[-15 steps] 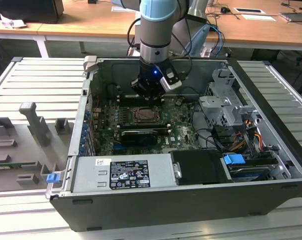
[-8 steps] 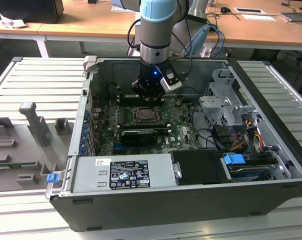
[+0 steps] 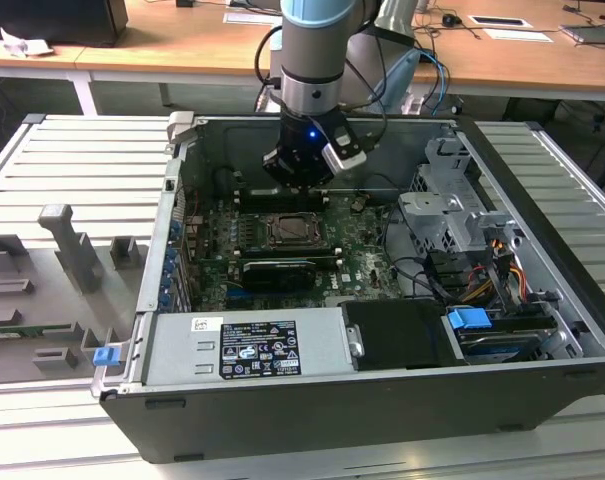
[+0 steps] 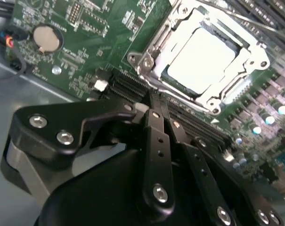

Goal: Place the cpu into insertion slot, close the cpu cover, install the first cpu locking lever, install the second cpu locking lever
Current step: 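Install the first cpu locking lever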

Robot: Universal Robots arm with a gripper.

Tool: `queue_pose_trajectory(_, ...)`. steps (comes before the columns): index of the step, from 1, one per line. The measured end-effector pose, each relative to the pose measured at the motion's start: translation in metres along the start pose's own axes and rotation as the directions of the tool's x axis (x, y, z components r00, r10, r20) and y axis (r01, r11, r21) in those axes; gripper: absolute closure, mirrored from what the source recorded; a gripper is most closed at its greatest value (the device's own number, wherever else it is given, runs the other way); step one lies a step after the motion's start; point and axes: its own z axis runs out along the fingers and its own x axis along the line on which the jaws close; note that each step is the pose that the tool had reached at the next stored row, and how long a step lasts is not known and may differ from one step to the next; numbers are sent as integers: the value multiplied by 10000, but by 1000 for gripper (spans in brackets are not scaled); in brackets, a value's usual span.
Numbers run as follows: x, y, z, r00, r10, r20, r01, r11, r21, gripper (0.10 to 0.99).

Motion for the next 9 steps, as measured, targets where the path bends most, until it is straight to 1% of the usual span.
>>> queue_pose_trajectory(9,2,-41,-3,10000,0,-1,0,10000,2,980)
